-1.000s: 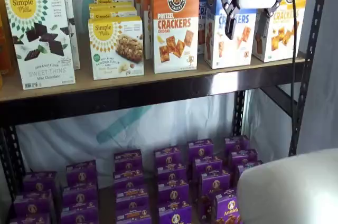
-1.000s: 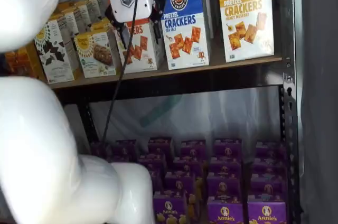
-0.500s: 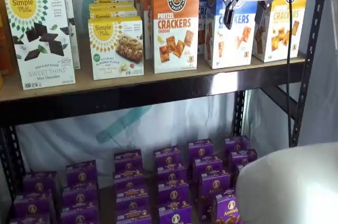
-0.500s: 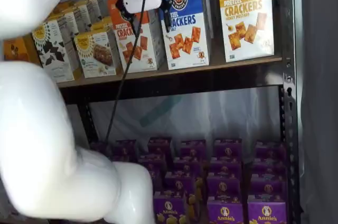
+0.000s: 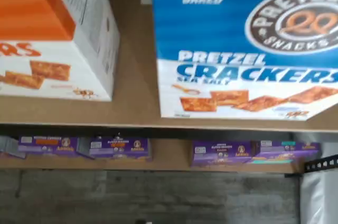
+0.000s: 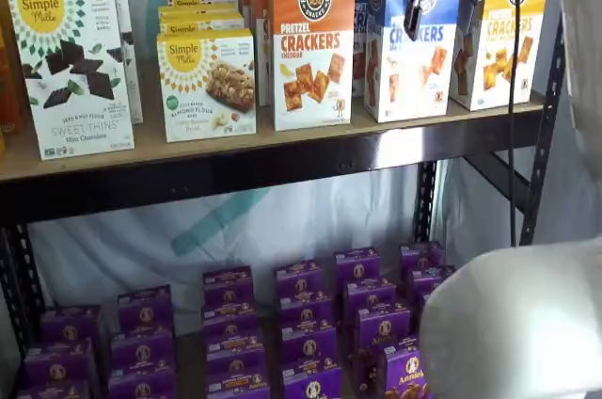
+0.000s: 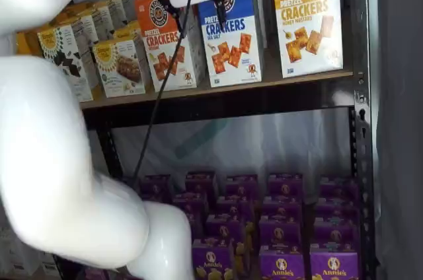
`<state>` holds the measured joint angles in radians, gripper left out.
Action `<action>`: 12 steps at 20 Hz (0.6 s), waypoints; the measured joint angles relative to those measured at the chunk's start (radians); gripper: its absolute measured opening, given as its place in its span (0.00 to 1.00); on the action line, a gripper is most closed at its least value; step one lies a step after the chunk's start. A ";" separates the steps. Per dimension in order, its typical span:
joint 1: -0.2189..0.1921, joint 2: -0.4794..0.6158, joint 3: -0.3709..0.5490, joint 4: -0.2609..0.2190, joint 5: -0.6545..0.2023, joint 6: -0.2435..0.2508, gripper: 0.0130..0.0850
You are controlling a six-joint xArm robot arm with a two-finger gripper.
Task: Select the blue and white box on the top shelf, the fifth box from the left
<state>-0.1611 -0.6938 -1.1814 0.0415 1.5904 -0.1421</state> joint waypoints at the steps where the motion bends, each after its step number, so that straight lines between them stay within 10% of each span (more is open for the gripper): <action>1: -0.002 0.007 -0.006 -0.003 -0.004 -0.002 1.00; 12: -0.002 0.095 -0.110 0.013 -0.061 -0.001 1.00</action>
<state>-0.1631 -0.5989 -1.2913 0.0545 1.5295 -0.1433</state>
